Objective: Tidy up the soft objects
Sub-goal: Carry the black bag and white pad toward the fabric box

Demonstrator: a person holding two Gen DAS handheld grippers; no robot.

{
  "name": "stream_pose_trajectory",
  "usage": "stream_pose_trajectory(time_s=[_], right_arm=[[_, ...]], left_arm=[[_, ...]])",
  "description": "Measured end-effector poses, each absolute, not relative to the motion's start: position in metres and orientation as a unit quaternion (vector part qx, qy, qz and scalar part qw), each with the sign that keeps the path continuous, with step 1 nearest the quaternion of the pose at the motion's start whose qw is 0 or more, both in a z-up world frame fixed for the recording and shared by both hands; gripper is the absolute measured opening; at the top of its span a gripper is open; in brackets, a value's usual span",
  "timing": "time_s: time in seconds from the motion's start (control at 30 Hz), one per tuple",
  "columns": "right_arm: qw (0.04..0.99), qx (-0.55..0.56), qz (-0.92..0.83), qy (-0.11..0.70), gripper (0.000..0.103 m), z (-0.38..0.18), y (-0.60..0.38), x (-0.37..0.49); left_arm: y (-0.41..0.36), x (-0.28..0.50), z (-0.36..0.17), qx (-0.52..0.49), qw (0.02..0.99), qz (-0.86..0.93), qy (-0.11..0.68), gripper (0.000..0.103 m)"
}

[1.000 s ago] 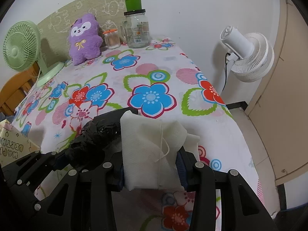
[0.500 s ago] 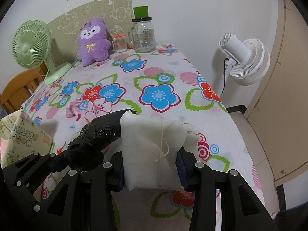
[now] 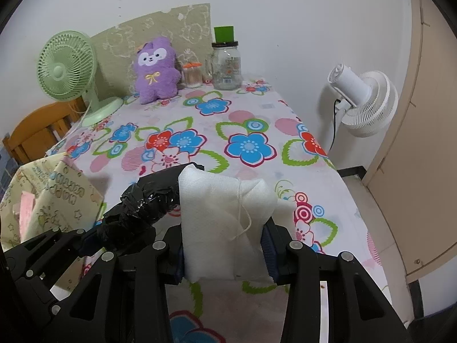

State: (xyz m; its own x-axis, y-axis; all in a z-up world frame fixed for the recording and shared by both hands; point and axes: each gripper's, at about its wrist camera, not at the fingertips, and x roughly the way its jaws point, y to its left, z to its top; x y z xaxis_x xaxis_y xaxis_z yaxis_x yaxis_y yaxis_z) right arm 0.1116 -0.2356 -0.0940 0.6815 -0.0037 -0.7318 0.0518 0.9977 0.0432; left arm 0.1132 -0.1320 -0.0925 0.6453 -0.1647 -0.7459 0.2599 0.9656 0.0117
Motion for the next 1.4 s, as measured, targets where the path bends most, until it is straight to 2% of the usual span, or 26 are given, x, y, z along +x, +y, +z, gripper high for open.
stream_pose_trajectory(time_s=[1.4], right_arm=[[0.942, -0.001, 0.010, 0.335, 0.046, -0.028, -0.183, 0.047]], left_arm=[[-0.082, 0.046, -0.034, 0.045, 0.936, -0.104, 0.334, 0.028]])
